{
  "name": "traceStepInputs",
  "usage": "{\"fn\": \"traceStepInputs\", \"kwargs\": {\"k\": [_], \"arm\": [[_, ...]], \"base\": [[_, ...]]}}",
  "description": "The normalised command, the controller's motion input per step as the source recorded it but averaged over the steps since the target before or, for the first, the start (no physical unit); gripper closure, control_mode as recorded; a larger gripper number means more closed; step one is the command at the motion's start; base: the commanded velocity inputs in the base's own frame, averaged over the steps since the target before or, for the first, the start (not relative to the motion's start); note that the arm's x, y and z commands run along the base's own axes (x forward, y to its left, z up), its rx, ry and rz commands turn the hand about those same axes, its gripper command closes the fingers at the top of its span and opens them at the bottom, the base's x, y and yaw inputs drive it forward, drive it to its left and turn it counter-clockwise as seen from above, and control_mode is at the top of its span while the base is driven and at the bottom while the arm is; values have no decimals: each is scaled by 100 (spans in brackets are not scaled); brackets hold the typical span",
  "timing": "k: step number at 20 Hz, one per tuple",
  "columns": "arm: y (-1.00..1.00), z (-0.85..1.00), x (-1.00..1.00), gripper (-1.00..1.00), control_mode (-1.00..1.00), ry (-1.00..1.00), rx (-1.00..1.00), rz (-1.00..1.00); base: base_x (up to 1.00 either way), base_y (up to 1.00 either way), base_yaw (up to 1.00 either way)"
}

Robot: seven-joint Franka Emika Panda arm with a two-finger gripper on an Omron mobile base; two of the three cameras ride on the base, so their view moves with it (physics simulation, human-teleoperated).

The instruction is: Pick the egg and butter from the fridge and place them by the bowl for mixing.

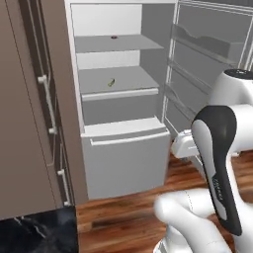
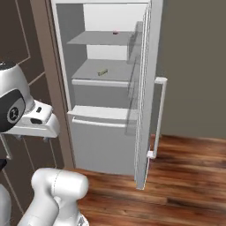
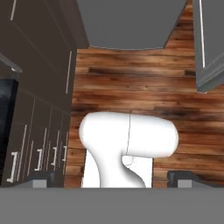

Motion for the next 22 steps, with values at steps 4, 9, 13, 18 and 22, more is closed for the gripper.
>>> {"fn": "traceStepInputs", "kwargs": {"k": [4,9,13,18,22], "arm": [[0,0,0,-100,100,0,0,0],[0,0,0,-100,100,0,0,0],[0,0,0,-100,100,0,0,0],[0,0,0,-100,100,0,0,0],[0,0,0,-100,100,0,0,0]], "base": [[66,46,-4],[49,49,-4],[54,46,-5],[55,9,-9],[67,0,-7]]}}
